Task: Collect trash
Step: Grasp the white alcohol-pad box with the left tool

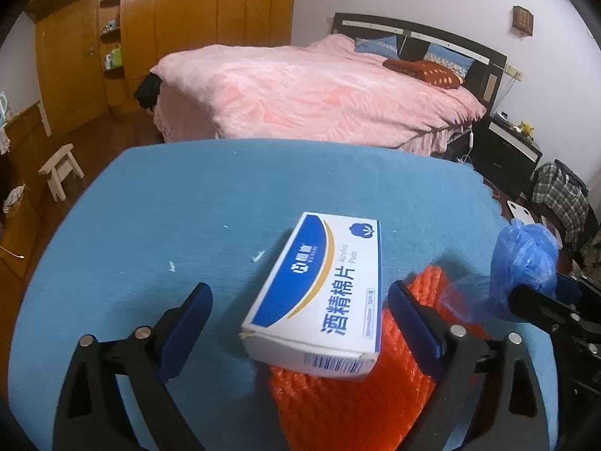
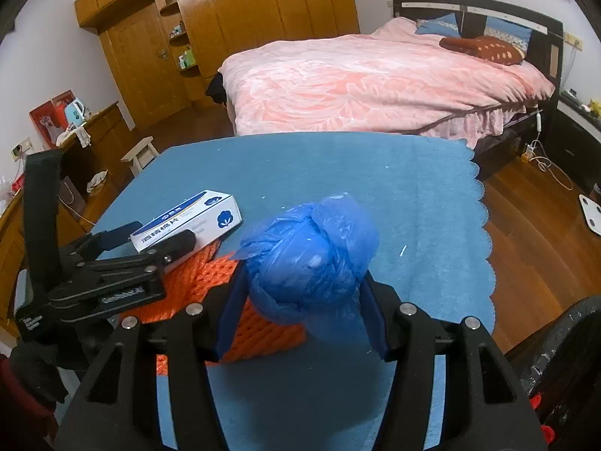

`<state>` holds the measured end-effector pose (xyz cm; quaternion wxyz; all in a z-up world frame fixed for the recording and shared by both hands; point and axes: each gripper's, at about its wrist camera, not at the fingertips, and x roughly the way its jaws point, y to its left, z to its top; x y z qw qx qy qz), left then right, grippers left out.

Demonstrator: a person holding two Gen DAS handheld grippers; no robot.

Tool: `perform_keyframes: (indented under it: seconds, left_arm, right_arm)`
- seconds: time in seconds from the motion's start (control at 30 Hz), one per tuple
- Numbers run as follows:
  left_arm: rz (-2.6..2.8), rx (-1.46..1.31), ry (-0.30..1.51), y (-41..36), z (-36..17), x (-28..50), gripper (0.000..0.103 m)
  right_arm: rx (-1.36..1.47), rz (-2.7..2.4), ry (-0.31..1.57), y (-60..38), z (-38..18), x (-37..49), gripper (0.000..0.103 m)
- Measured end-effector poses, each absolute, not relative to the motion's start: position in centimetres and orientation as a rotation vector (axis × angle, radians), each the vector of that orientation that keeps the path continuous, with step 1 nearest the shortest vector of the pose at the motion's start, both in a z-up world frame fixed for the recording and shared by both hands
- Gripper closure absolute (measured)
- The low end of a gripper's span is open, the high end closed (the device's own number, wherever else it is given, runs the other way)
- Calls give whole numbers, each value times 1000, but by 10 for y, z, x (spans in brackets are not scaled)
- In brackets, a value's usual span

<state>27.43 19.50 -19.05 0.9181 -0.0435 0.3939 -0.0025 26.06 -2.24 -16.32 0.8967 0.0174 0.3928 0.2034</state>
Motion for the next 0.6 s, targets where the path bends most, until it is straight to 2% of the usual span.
perform_keyframes:
  seconds: [0.17, 0.6]
  left_arm:
    - [-37, -108, 835, 192, -195, 277, 39]
    - [-43, -126, 759, 186, -160, 253, 45]
  right_arm:
    - [38, 413, 818, -28, -163, 263, 49]
    - [59, 416, 807, -36, -156, 256, 49]
